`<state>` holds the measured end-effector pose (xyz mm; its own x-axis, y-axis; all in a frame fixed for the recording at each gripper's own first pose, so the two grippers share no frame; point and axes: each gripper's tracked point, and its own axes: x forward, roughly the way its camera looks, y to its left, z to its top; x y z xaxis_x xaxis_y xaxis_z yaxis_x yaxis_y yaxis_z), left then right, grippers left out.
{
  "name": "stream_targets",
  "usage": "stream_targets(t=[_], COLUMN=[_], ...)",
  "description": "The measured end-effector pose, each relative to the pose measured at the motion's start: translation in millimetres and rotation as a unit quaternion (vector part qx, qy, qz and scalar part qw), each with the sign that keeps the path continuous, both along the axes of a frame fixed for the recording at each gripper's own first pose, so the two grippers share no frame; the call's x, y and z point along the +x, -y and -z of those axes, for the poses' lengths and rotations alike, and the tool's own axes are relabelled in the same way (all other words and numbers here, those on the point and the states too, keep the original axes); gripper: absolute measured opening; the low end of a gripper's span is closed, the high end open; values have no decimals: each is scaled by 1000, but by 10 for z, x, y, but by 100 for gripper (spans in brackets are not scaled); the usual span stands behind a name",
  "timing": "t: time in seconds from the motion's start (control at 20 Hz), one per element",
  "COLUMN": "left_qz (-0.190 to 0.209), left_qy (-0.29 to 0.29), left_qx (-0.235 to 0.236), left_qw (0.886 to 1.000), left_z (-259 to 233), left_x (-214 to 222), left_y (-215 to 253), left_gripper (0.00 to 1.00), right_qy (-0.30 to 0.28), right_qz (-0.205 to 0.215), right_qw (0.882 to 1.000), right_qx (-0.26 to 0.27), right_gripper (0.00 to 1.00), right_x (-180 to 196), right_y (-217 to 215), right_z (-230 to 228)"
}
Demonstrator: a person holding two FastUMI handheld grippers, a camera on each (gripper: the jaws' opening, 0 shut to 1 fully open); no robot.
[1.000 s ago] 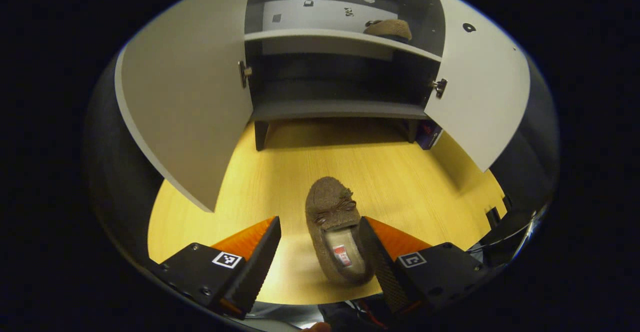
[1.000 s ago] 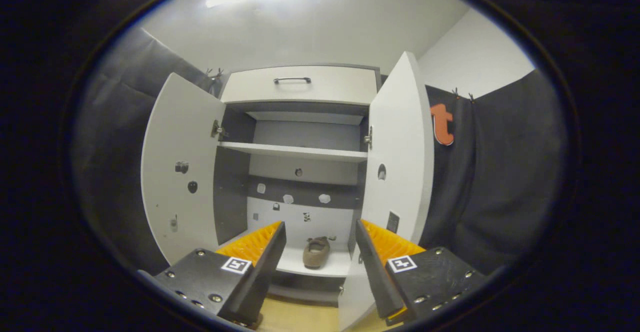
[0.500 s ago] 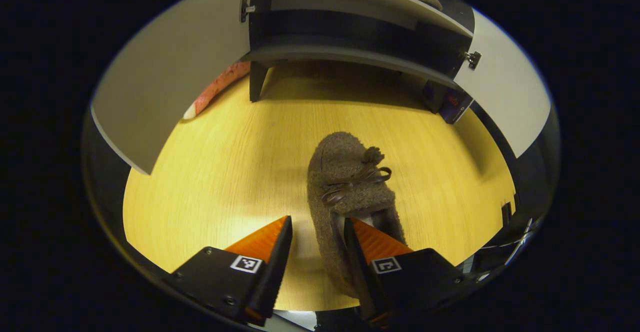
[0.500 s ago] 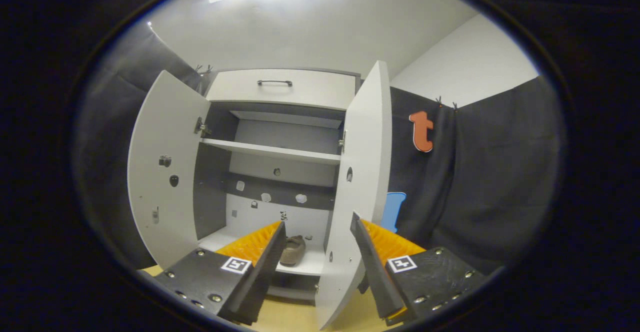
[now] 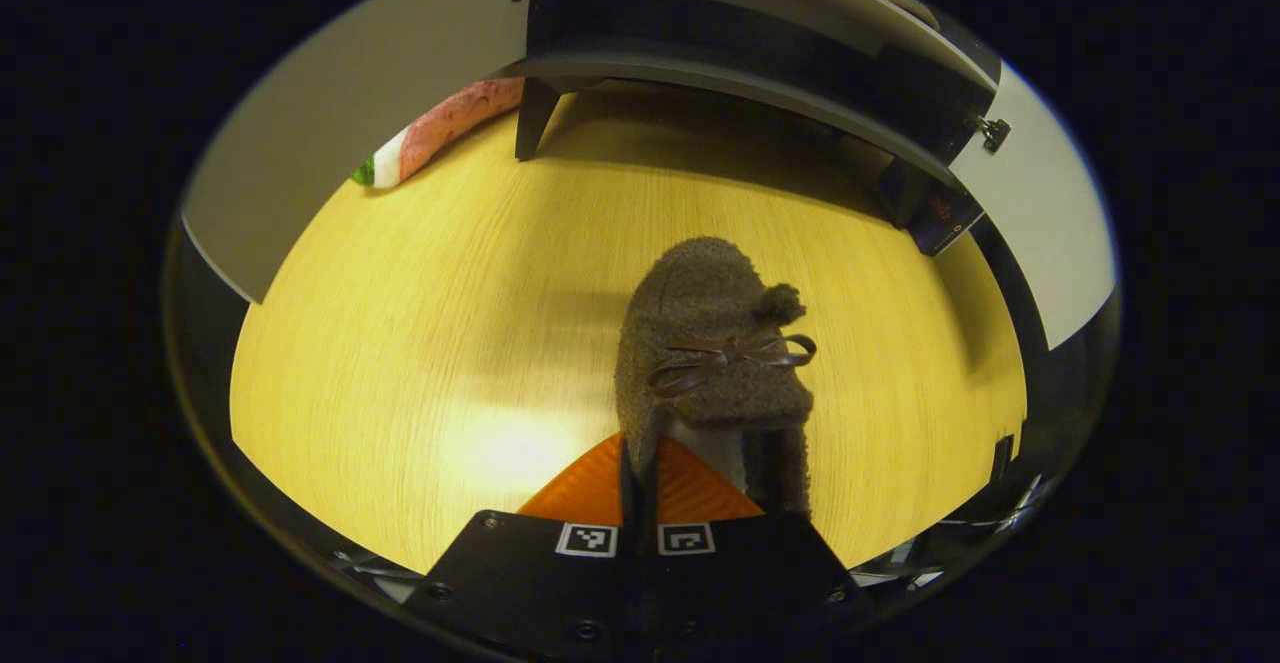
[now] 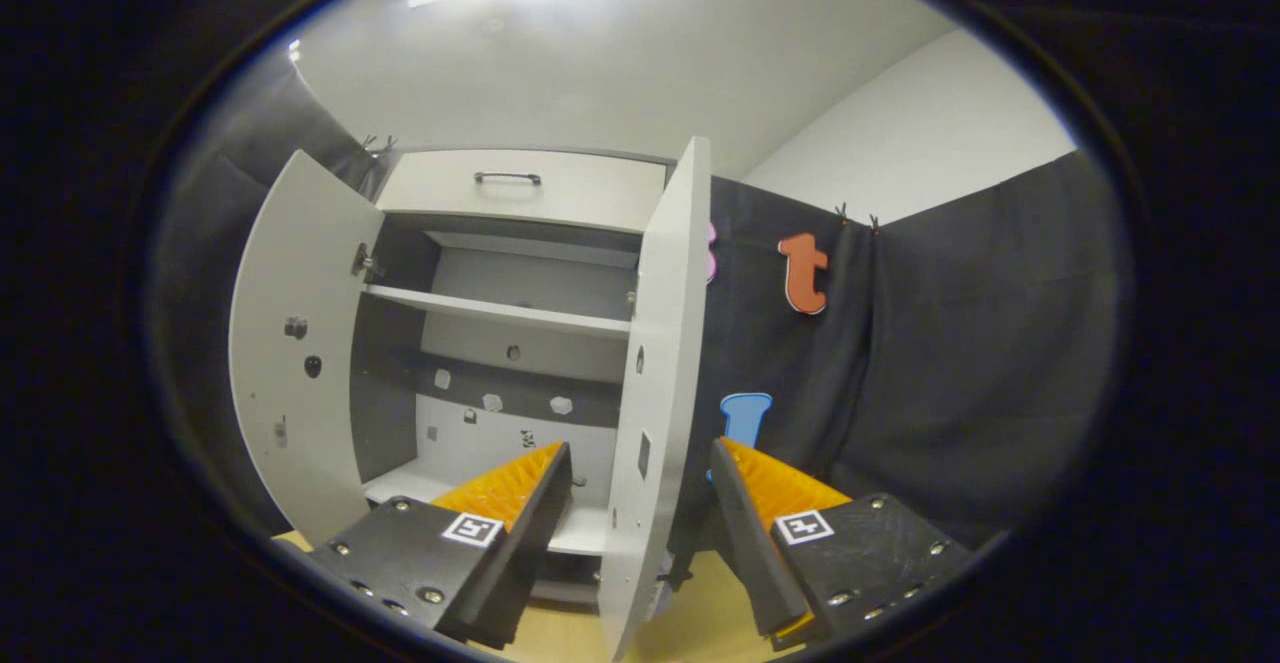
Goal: Grab one shoe with the right hand and put it into the shoe cabinet, grab the other shoe with the left hand and put it into the shoe cabinet; then close the right door with the right hand and the left door with the left hand.
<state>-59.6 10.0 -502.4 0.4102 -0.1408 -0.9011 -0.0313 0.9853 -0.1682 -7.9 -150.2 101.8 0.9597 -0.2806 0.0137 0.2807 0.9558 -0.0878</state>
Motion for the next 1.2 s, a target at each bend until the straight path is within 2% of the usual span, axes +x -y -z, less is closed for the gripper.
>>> stream_targets(t=[0.2,0.4,0.65,0.8,1.05,1.2], left_qz=[-1,-5,3,5,0,0], left_qy=[43,104,204,263,328,347], left_qx=[-28,-48,-77,-92,-91,-74], left_qw=[999,993,976,960,940,935], left_z=[-474,-1173,-2217,-2797,-3409,-3593], left_x=[216,533,1199,1709,2575,3154], left_y=[118,185,274,365,380,364], left_gripper=[1,0,1,0,0,0], right_qy=[13,27,40,43,37,29], right_qz=[5,2,3,10,31,47], right_qw=[1000,999,999,999,998,998], right_qx=[6,18,20,19,27,32], right_gripper=[84,84,84,84,84,84], right_x=[-32,-88,-185,-245,-329,-379], right_y=[70,91,144,230,445,586], right_z=[-54,-105,-142,-139,-60,40])
